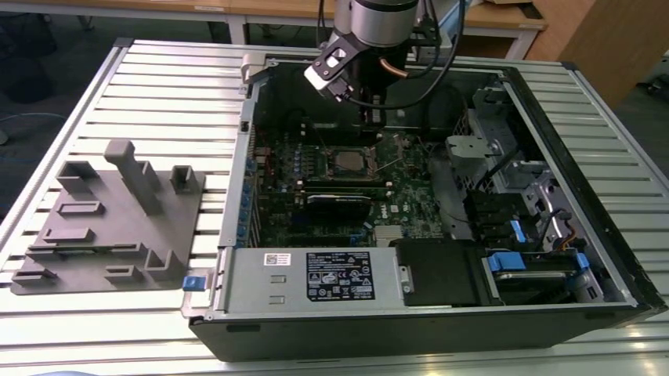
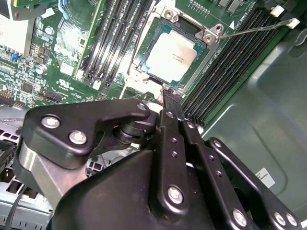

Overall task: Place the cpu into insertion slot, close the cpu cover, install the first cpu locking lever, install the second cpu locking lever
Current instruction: 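Close the cpu cover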

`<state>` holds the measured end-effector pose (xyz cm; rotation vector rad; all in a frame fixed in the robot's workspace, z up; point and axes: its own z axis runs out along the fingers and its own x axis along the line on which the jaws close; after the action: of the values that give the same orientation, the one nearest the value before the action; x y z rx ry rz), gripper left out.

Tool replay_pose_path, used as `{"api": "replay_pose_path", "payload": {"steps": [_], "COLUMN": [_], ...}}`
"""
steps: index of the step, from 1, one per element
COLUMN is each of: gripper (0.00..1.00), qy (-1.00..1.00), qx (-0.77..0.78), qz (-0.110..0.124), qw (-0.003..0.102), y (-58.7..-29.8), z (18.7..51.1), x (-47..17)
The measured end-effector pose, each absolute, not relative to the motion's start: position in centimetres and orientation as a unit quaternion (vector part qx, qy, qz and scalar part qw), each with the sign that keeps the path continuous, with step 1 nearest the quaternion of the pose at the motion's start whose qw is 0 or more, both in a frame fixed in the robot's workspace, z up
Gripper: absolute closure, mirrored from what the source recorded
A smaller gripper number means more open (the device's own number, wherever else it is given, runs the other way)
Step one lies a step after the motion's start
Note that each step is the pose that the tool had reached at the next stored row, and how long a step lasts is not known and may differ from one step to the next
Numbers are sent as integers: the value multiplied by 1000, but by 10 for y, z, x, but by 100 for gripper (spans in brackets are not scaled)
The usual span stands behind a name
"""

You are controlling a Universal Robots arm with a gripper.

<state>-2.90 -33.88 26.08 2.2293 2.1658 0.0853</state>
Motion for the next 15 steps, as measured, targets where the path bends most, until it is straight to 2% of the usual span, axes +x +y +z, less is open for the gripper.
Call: {"api": "replay_pose_path", "payload": {"steps": [15], "gripper": [89], "qy": [696], "qx": [717], "qz": [27], "qw": [16], "y": [-339], "z": [261], "x": [0]}}
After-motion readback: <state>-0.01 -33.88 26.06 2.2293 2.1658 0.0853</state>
